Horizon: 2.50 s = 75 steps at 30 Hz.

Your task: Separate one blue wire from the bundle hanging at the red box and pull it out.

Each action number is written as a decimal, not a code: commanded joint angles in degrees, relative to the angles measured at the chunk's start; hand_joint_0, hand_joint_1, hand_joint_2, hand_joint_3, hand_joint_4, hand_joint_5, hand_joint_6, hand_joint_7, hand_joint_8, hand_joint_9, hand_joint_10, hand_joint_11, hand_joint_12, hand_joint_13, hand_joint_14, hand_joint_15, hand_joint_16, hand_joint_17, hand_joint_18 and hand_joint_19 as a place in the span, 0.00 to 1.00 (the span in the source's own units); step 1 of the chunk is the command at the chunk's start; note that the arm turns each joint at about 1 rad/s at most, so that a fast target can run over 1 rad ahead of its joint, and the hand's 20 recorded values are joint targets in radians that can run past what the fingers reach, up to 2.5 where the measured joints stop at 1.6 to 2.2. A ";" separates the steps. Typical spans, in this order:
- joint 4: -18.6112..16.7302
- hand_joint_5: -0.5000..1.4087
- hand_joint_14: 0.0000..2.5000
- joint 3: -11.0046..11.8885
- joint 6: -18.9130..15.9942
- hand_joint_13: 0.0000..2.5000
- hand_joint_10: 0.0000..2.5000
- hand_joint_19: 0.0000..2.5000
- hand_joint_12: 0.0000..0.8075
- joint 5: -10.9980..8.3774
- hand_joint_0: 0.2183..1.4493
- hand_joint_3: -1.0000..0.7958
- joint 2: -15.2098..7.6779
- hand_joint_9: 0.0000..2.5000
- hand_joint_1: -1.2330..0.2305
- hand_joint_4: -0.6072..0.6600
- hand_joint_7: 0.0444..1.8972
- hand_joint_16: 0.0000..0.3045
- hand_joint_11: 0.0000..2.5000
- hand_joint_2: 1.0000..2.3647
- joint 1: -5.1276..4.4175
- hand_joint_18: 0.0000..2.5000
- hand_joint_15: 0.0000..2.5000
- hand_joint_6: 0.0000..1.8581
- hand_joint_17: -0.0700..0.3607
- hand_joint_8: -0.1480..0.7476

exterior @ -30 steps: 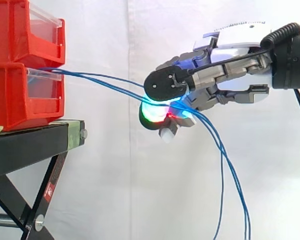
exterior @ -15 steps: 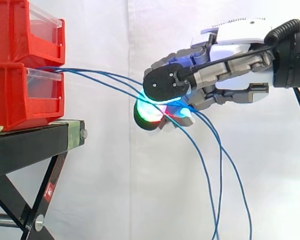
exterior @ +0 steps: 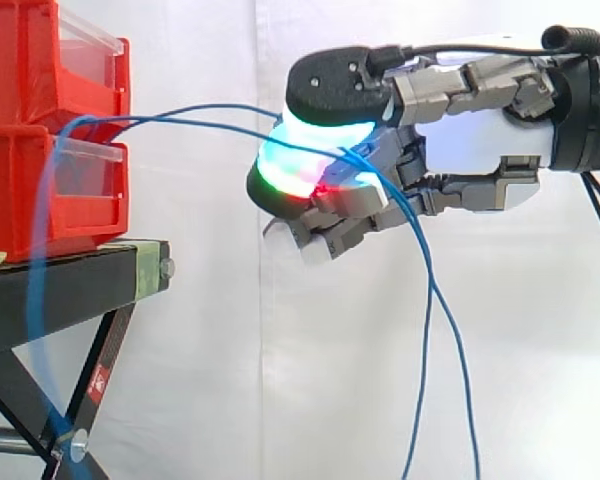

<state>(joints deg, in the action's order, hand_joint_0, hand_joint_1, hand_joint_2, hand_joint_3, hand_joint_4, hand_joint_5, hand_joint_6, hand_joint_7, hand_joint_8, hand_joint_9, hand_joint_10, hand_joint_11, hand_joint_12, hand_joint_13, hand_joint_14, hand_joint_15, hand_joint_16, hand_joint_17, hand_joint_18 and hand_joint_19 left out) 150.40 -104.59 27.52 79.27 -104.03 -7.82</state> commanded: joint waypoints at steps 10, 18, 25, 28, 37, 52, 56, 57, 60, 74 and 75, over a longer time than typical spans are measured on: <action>-0.02 0.14 0.01 0.00 -6.95 0.13 0.01 0.23 0.34 0.80 0.40 0.48 -0.03 0.31 0.16 0.51 0.62 0.16 0.61 0.02 0.00 0.14 0.24 0.45 0.42 0.43; -0.11 0.13 0.01 0.00 -6.86 0.11 0.01 0.21 0.33 0.89 0.41 0.47 -0.03 0.27 0.15 0.52 0.62 0.16 0.59 0.02 0.00 0.13 0.24 0.43 0.42 0.41; -0.37 0.13 0.01 0.00 -6.25 0.09 0.01 0.20 0.33 0.80 0.40 0.43 -0.03 0.26 0.14 0.52 0.63 0.16 0.59 0.02 0.00 0.11 0.22 0.42 0.42 0.42; -0.72 0.13 0.01 0.00 -6.16 0.08 0.01 0.20 0.34 0.71 0.41 0.39 -0.03 0.25 0.14 0.53 0.61 0.16 0.59 0.01 0.00 0.10 0.21 0.42 0.42 0.42; -1.60 0.16 0.01 0.00 -5.99 0.09 0.01 0.23 0.34 0.62 0.30 0.31 -0.03 0.29 0.26 0.58 0.62 0.16 0.59 0.00 0.00 0.09 0.23 0.39 0.41 0.43; -1.43 0.20 0.01 0.00 -3.17 0.13 0.01 0.24 0.37 0.45 0.28 0.31 -0.03 0.35 0.42 0.58 0.73 0.16 0.55 0.00 0.00 0.09 0.24 0.30 0.41 0.45; -1.51 0.20 0.01 0.00 -3.00 0.14 0.01 0.24 0.36 0.45 0.31 0.33 -0.03 0.36 0.39 0.58 0.69 0.15 0.55 0.01 0.00 0.10 0.24 0.33 0.40 0.45; -1.60 0.20 0.01 0.00 -3.00 0.14 0.01 0.24 0.36 0.45 0.32 0.34 -0.03 0.36 0.37 0.58 0.68 0.15 0.55 0.01 0.00 0.11 0.24 0.34 0.40 0.45; -1.60 0.19 0.01 0.00 -3.00 0.15 0.01 0.24 0.36 0.45 0.33 0.35 -0.03 0.37 0.36 0.57 0.67 0.15 0.55 0.01 0.00 0.11 0.24 0.35 0.40 0.45; -1.60 0.18 0.01 0.00 -3.00 0.18 0.01 0.25 0.39 0.36 0.31 0.45 -0.03 0.40 0.34 0.57 0.61 0.15 0.60 0.02 0.08 0.14 0.25 0.42 0.41 0.47; -1.60 0.18 0.01 0.00 -3.00 0.18 0.01 0.25 0.39 0.45 0.31 0.46 -0.03 0.40 0.34 0.57 0.61 0.15 0.60 0.02 0.00 0.14 0.25 0.42 0.41 0.47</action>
<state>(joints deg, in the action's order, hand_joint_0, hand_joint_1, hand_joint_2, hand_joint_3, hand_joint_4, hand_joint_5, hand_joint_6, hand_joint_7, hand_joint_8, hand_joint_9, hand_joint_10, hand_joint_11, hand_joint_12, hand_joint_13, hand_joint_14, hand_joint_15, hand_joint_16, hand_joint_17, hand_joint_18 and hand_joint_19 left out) 148.87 -104.59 24.52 79.64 -104.06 -7.80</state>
